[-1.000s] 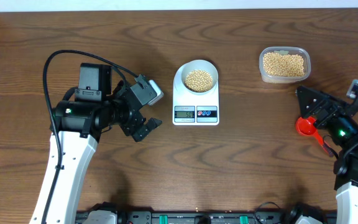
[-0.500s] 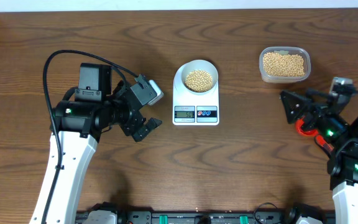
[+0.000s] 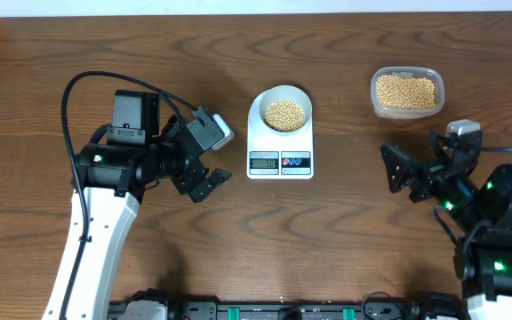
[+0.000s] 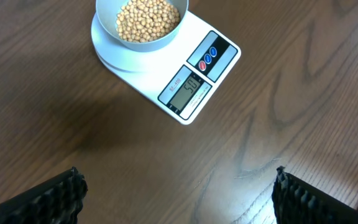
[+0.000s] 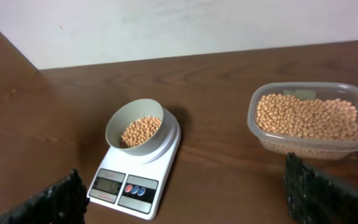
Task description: Scoop item into bowl and weigh 50g on scale
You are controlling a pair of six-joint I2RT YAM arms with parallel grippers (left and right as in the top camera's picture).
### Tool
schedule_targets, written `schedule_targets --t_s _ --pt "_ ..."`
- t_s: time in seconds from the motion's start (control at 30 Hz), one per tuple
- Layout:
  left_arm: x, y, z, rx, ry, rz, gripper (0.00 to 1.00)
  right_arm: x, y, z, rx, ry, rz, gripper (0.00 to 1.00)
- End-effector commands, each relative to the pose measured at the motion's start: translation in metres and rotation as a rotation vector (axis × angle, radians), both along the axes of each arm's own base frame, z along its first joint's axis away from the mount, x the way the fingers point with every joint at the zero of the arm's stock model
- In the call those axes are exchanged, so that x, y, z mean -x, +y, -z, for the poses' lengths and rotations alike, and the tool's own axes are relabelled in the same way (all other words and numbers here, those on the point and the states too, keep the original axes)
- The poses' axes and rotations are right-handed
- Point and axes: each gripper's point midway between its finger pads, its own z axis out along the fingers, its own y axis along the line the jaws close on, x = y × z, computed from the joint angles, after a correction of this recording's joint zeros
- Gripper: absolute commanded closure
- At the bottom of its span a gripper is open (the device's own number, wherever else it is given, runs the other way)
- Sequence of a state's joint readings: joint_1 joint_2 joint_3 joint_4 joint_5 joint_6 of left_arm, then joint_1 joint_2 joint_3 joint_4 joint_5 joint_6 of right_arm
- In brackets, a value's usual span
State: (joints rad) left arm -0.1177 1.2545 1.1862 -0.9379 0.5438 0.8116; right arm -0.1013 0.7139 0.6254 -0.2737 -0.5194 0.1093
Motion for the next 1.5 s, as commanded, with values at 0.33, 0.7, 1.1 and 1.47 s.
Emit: schedule_targets --t_s 0.33,0.7,1.1,1.47 --pt "-0.001 0.002 -0.009 0.003 -0.024 -0.010 0.02 0.021 0.012 0.000 0.064 -0.082 -0.005 0.01" --pt "-0.001 0.002 -0.009 0.003 -0.024 -0.010 0.02 0.025 0.017 0.010 0.080 -0.083 -0.005 0.01" --pt "-0.001 0.002 -0.009 0.003 -0.024 -0.010 0.02 0.042 0.015 0.032 0.071 -0.282 0.006 0.01" --pt "-0.001 0.002 -0.009 0.003 -0.024 -0.010 0.02 0.049 0.015 0.060 0.065 -0.388 0.012 0.01"
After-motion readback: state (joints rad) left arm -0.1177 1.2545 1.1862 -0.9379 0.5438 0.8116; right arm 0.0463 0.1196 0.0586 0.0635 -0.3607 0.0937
